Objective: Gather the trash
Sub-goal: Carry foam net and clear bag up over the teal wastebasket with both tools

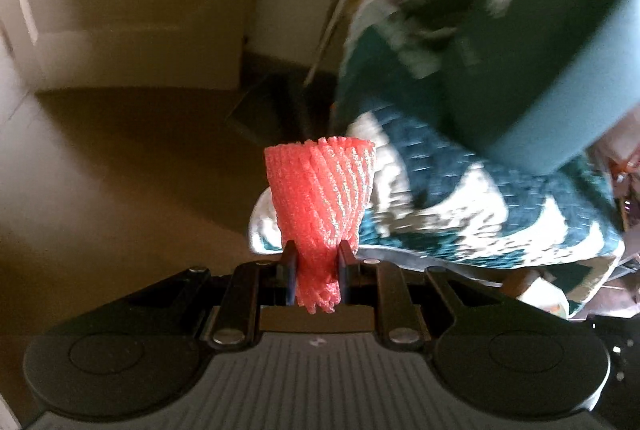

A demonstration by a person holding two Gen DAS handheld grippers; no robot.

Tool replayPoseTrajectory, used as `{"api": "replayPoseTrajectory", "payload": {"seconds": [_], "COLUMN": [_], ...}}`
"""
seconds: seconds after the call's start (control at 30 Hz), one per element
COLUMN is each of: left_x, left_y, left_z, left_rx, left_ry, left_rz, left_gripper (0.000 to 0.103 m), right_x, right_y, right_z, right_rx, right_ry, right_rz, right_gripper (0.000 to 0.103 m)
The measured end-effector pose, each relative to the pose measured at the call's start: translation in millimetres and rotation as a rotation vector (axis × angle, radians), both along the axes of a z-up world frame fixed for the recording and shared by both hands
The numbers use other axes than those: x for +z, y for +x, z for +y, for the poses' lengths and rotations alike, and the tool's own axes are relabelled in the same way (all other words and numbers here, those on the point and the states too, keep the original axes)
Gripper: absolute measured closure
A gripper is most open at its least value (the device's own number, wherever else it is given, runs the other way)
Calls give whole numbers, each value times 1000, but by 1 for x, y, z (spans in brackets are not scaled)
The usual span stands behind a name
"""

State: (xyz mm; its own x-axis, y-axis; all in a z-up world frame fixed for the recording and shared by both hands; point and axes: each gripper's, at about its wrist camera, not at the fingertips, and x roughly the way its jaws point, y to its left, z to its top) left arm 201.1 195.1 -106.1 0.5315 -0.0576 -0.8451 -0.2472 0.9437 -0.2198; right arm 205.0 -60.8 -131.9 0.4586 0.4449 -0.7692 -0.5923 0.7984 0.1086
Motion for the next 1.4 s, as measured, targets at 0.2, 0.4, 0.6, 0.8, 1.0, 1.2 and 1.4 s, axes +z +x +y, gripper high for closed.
{"api": "replayPoseTrajectory", "payload": {"seconds": [0.2,0.4,0.6,0.8,1.0,1.2,1.4], "left_x": [50,91,131,170,204,226,248], "left_y": [-15,-22,-23,-19,-2,24,55], "left_z": [-40,-75,-112,-145,-178,-205,-221], "left_rx": [-34,-67,-104,-135,-166,-194,-204], "left_ry": [25,50,81,98,116,141,170], "left_rz": [-74,-144,-209,-282,-340,-372,-403], "left_gripper": [84,84,84,84,84,83,83], "right_x": [58,111,146,180,217,242,261], "right_y": [-12,-17,-23,-29,-17,8,32], "right_z": [-29,-63,-88,-110,-134,-151,-158], "right_rx": [-47,-92,-112,-125,-145,-178,-197], "right_ry": [58,120,159,183,213,216,208], "right_rz": [-109,-216,-300,-376,-421,-477,-518], "right_gripper": [100,100,100,100,100,100,100]}}
